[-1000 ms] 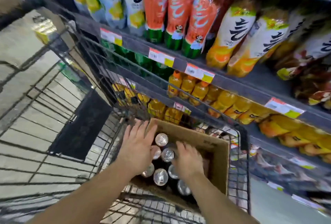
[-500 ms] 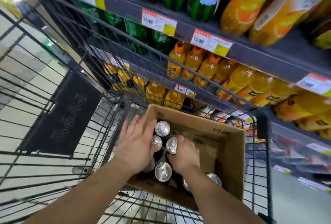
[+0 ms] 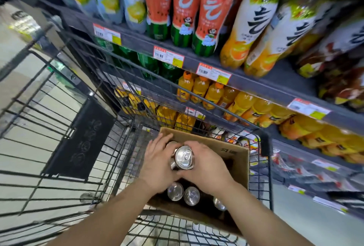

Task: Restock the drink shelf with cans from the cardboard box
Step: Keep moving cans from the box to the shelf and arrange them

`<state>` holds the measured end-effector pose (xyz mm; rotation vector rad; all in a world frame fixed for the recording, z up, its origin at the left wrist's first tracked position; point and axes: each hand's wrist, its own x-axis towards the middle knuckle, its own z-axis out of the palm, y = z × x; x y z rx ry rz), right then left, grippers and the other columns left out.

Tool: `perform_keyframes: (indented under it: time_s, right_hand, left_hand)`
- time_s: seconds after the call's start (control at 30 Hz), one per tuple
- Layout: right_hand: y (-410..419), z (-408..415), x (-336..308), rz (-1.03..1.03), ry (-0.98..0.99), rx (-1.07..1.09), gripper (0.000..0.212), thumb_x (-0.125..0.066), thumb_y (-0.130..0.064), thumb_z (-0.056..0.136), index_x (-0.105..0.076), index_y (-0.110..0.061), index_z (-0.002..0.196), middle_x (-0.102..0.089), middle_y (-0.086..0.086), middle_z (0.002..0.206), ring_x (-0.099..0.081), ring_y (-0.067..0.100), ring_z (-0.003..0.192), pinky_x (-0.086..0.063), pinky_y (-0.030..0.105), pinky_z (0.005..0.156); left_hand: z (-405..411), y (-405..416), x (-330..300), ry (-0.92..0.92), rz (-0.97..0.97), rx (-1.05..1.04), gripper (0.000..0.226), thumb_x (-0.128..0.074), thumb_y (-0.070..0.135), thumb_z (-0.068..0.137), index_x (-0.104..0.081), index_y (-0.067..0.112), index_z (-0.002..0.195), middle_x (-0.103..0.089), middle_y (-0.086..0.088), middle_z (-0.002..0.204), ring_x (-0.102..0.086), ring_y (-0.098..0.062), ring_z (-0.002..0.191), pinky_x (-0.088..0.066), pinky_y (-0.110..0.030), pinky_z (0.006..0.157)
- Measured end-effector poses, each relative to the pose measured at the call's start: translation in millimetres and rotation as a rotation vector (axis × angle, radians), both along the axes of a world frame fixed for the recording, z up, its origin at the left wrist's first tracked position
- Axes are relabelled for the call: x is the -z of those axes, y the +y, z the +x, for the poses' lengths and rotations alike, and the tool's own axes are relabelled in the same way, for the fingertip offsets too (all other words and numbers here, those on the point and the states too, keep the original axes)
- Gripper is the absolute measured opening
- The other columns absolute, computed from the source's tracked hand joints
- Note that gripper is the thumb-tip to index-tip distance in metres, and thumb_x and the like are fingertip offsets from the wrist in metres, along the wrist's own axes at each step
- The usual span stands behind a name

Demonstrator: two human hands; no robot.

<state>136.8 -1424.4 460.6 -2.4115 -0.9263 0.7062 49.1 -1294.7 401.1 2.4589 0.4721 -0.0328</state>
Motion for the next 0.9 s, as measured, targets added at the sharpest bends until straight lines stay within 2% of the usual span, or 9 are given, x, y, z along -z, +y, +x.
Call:
perform_keyframes:
  time_s: [0.1,0.2,0.3,0.4,0.47,0.53,0.67,0.77,0.9]
  right_hand:
    - [-3,5,4,0.017,0.094,-0.047,0.082,-0.083,-0.038,0.068,-0.042,-0.033,0.138,-0.051,-0.016,0.135,-0.046,0.005,0.125,-0.037,0.020,0.101]
    - [-17,24,31,-0.086,0.254,-0.007,0.096,-0.083,-0.036,0.071,-0.027,-0.033,0.149,-0.036,-0.009,0.150,-0.039,0.011,0.134,-0.035,0.031,0.112]
    - [-29,31,77,-0.257,0.265,0.081,0.081,-0.075,-0.028,0.080,-0.030,-0.030,0.148,-0.043,0.001,0.146,-0.046,0.018,0.130,-0.038,0.031,0.109]
    - [-28,24,118,-0.385,0.248,0.129,0.066,-0.068,-0.025,0.085,-0.037,-0.025,0.143,-0.055,0.006,0.134,-0.054,0.024,0.121,-0.044,0.034,0.103]
    - [-22,22,141,-0.421,0.253,0.203,0.057,-0.066,-0.027,0.086,-0.042,-0.023,0.137,-0.061,0.006,0.126,-0.058,0.026,0.116,-0.047,0.035,0.098]
    - [-16,22,161,-0.448,0.263,0.275,0.052,-0.066,-0.033,0.086,-0.045,-0.020,0.132,-0.063,0.007,0.123,-0.059,0.027,0.114,-0.049,0.035,0.095]
    - [-4,27,201,-0.481,0.264,0.349,0.051,-0.065,-0.035,0.088,-0.043,-0.013,0.128,-0.059,0.010,0.126,-0.058,0.028,0.117,-0.048,0.036,0.094]
    - [0,32,224,-0.464,0.248,0.407,0.052,-0.061,-0.031,0.091,-0.040,-0.013,0.134,-0.058,0.010,0.129,-0.057,0.027,0.119,-0.049,0.037,0.094]
    - [-3,34,240,-0.447,0.276,0.435,0.063,-0.058,-0.048,0.090,-0.036,-0.015,0.138,-0.056,0.008,0.130,-0.055,0.027,0.121,-0.046,0.036,0.091]
  left_hand:
    - [-1,5,3,-0.033,-0.044,-0.068,0.079,-0.081,0.054,0.055,-0.052,0.036,0.127,-0.035,0.008,0.149,-0.013,-0.017,0.145,-0.003,-0.043,0.120]
    - [-8,17,9,-0.018,-0.053,-0.138,0.082,-0.085,0.053,0.053,-0.054,0.034,0.127,-0.037,0.007,0.147,-0.015,-0.018,0.144,-0.005,-0.039,0.119]
    - [-17,29,14,-0.022,-0.096,-0.219,0.079,-0.087,0.052,0.052,-0.055,0.035,0.122,-0.035,0.011,0.146,-0.015,-0.015,0.143,-0.009,-0.036,0.117]
    - [-22,35,18,-0.039,-0.132,-0.254,0.082,-0.085,0.056,0.050,-0.056,0.033,0.122,-0.036,0.010,0.145,-0.018,-0.016,0.143,-0.016,-0.044,0.118]
    - [-22,36,22,-0.038,-0.142,-0.262,0.082,-0.078,0.062,0.047,-0.058,0.033,0.121,-0.036,0.010,0.144,-0.019,-0.016,0.142,-0.018,-0.048,0.118]
    - [-23,37,30,-0.027,-0.134,-0.251,0.080,-0.080,0.062,0.046,-0.058,0.035,0.119,-0.034,0.015,0.142,-0.019,-0.016,0.142,-0.019,-0.051,0.116]
    - [-20,35,47,-0.038,-0.138,-0.211,0.076,-0.086,0.056,0.050,-0.050,0.050,0.116,-0.024,0.028,0.136,-0.012,-0.009,0.142,-0.017,-0.048,0.118]
    - [-19,33,57,-0.063,-0.120,-0.186,0.075,-0.086,0.058,0.047,-0.046,0.056,0.110,-0.026,0.027,0.137,-0.011,-0.004,0.140,-0.017,-0.046,0.117]
    - [-20,34,62,-0.076,-0.111,-0.182,0.072,-0.072,0.072,0.042,-0.042,0.069,0.108,-0.029,0.026,0.138,-0.016,-0.007,0.141,-0.022,-0.045,0.114]
